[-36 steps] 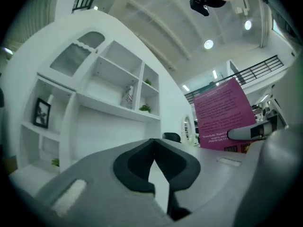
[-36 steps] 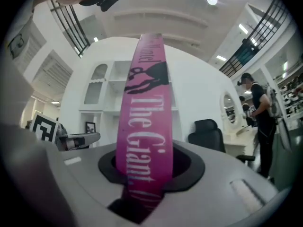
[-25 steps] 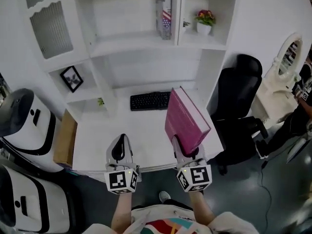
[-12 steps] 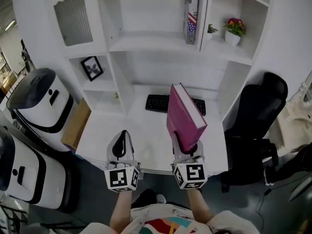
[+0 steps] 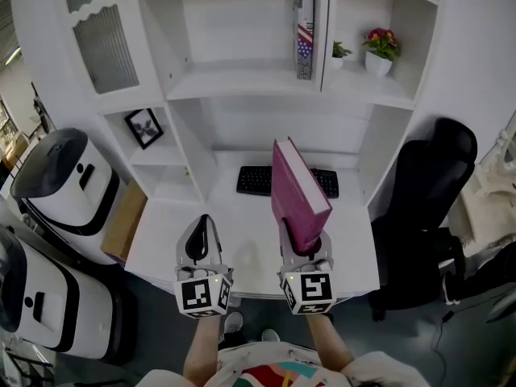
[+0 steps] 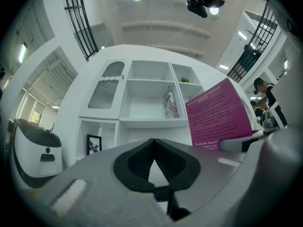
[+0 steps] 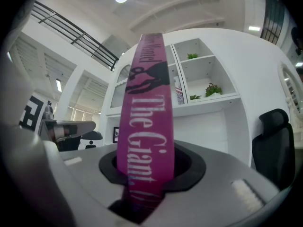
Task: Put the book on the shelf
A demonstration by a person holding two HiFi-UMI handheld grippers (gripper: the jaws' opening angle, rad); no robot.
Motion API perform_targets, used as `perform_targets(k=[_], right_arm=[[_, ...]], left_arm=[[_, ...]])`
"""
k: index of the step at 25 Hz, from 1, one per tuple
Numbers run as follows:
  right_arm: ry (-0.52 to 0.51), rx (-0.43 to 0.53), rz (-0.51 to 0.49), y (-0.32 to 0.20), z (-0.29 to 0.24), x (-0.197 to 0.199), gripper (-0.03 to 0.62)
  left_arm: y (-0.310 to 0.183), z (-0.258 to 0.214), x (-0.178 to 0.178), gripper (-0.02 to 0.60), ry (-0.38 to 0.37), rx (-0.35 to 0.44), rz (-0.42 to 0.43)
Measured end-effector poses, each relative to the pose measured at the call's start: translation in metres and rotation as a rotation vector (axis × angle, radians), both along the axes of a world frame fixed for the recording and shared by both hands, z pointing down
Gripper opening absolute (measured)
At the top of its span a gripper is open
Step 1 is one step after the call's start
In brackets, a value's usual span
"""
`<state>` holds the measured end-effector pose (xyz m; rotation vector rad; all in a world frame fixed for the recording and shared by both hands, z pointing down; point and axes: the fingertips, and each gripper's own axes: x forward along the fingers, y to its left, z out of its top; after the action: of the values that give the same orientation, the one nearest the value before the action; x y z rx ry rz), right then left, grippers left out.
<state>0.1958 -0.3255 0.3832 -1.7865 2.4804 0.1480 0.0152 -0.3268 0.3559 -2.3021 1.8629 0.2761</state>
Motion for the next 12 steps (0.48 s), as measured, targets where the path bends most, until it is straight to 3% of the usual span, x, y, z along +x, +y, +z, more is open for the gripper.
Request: perform_targets(k=[8,12], right_arm=[[0.03,0.028,0.077,-0.015,-0.006,-0.008,0.129],[-0.01,0.045,0.077,-0.02,-0.014,-0.016,0.13]], left_arm=[[-0.031,-0.009,-0.006,0.003,-0.016,0.013,0.059],[-0.046,-0.02,-0.015,0.003,-0.016,0.034,0.083]])
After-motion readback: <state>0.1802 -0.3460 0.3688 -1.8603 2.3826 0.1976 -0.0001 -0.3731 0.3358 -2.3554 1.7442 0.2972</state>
